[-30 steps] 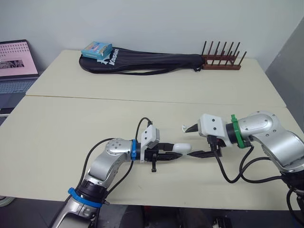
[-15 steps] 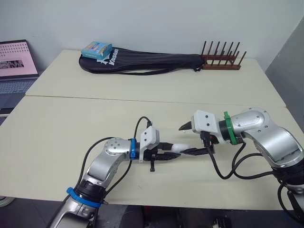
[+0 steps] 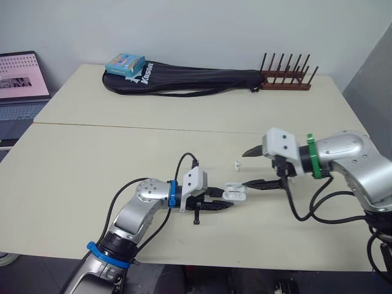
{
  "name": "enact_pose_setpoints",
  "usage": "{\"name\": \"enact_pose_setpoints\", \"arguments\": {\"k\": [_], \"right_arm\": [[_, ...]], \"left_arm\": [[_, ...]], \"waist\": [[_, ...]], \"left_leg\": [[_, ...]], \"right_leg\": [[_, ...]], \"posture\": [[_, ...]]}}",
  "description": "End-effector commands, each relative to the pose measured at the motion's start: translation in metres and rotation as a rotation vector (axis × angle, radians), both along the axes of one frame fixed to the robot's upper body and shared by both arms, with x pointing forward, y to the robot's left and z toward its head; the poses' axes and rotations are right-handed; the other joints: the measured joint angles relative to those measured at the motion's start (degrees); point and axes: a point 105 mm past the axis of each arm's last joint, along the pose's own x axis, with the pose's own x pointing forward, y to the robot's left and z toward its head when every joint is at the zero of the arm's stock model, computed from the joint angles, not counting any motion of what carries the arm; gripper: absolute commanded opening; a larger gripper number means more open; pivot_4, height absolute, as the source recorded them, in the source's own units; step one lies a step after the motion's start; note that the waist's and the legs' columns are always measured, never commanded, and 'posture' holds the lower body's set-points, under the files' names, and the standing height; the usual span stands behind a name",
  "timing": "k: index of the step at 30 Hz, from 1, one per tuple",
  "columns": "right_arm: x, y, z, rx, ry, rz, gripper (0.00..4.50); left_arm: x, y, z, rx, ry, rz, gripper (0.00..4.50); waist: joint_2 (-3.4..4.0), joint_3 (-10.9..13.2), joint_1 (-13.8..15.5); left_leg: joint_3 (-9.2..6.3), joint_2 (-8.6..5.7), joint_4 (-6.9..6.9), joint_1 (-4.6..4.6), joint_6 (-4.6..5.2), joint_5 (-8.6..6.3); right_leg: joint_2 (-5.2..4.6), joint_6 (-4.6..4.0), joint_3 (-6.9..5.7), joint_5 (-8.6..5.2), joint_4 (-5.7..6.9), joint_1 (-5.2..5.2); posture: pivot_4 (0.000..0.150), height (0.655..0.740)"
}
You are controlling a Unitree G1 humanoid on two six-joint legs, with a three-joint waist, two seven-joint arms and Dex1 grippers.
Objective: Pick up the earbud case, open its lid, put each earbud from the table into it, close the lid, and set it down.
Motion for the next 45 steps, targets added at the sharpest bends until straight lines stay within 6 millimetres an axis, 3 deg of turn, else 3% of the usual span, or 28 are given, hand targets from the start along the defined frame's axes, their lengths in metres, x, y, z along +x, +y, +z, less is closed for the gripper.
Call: {"name": "enact_pose_setpoints", "arguments": {"k": [1, 5, 9, 16, 28, 30, 36, 41, 45], "right_arm": [[-0.013, -0.016, 0.013, 0.027, -0.089, 0.019, 4.01], [-0.018, -0.041, 0.015, 0.138, -0.116, -0.086, 4.01], [-0.028, -0.070, 0.004, 0.186, -0.121, -0.211, 4.01], [-0.048, -0.141, -0.035, 0.148, -0.088, -0.492, 4.01], [-0.063, -0.162, -0.045, 0.143, -0.053, -0.588, 4.01], [-0.064, -0.165, -0.045, 0.142, -0.034, -0.604, 4.40], [-0.064, -0.154, -0.047, 0.123, -0.026, -0.570, 4.50], [-0.054, -0.105, -0.040, 0.223, -0.033, -0.486, 4.50], [-0.035, -0.060, -0.041, 0.308, -0.046, -0.480, 4.50]], "left_arm": [[0.009, 0.014, 0.014, -0.078, -0.041, 0.108, 0.79], [0.019, 0.035, 0.023, -0.142, -0.073, 0.257, 0.79], [0.025, 0.058, 0.025, -0.176, -0.094, 0.403, 0.79], [0.032, 0.082, 0.028, -0.200, -0.141, 0.552, 0.79], [0.032, 0.082, 0.031, -0.185, -0.150, 0.542, 0.79], [0.032, 0.080, 0.032, -0.186, -0.155, 0.537, 0.79], [0.030, 0.076, 0.033, -0.186, -0.153, 0.510, 0.79], [0.028, 0.074, 0.032, -0.177, -0.150, 0.486, 0.79], [0.028, 0.075, 0.031, -0.174, -0.145, 0.484, 0.79]], "waist": [[0.00, 0.0, 0.1], [0.00, 0.0, 0.1], [0.00, 0.0, 0.1], [0.02, 0.0, 0.2], [0.04, 0.0, -0.2], [0.04, 0.0, -0.1], [0.04, 0.0, -0.1], [0.05, 0.0, -0.3], [0.05, 0.0, -0.2]], "left_leg": [[0.00, 0.01, 0.00, -0.01, 0.00, 0.00], [0.04, 0.00, -0.01, 0.01, 0.00, 0.00], [0.01, 0.00, -0.01, 0.16, 0.00, 0.00], [0.02, -0.05, 0.00, 0.33, -0.01, 0.00], [0.11, -0.06, -0.02, 0.80, -0.01, 0.00], [0.11, -0.06, -0.01, 0.78, -0.01, 0.00], [0.10, -0.05, -0.02, 0.77, -0.01, 0.00], [0.10, -0.02, -0.03, 0.78, -0.01, 0.00], [0.08, 0.01, -0.03, 0.79, -0.02, 0.01]], "right_leg": [[0.00, 0.00, -0.01, 0.00, -0.02, 0.01], [0.00, 0.00, 0.03, 0.00, -0.01, 0.02], [0.00, 0.01, 0.02, 0.00, -0.02, 0.18], [-0.01, 0.01, 0.03, 0.00, -0.08, 0.43], [0.03, 0.03, 0.13, -0.02, -0.09, 0.85], [0.02, 0.03, 0.13, -0.02, -0.12, 0.85], [0.02, 0.03, 0.12, -0.02, -0.13, 0.85], [0.04, 0.03, 0.13, -0.02, -0.12, 0.84], [0.08, 0.03, 0.12, -0.02, -0.11, 0.84]], "posture": [[0.150, 0.6871], [0.150, 0.6871], [0.150, 0.6871], [0.150, 0.6871], [0.150, 0.6871], [0.150, 0.6871], [0.150, 0.6871], [0.150, 0.6871], [0.150, 0.6871]]}}
